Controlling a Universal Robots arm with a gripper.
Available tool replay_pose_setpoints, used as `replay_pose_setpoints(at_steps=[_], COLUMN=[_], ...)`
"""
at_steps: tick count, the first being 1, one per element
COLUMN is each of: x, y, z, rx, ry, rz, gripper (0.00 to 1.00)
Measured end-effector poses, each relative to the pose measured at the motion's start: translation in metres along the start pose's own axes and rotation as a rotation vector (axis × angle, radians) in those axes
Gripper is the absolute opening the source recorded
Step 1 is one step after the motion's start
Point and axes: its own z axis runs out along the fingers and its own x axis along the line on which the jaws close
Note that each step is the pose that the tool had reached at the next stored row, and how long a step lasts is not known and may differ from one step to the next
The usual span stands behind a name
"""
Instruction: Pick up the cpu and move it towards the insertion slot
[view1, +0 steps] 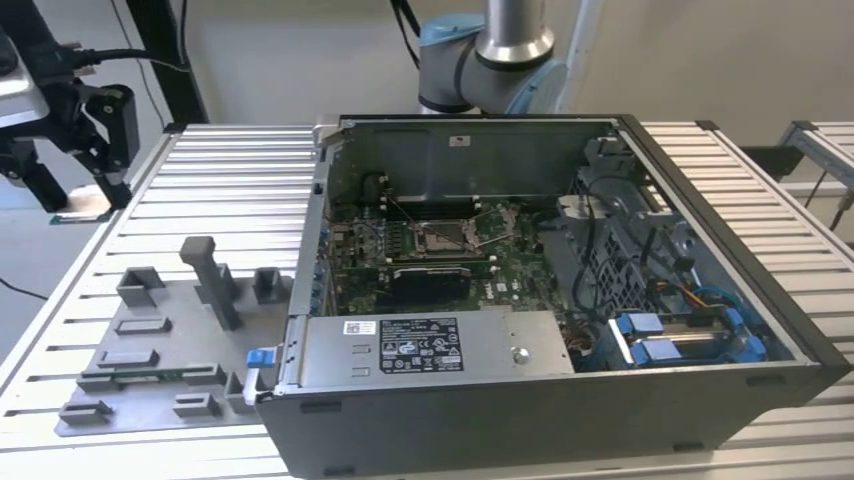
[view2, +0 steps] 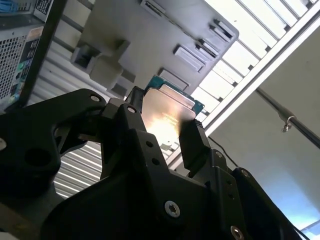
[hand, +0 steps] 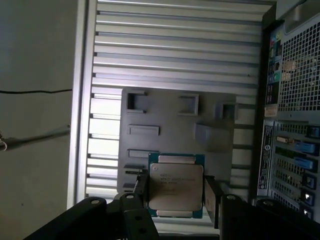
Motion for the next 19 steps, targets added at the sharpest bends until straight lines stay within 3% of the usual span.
replay_pose_setpoints(at_steps=[19], x=[-0.0476], y=[-0.0024], z=[-0.0024], rx=[-0.0001], ry=[0.0010], rz=[0.000], gripper=[0.00])
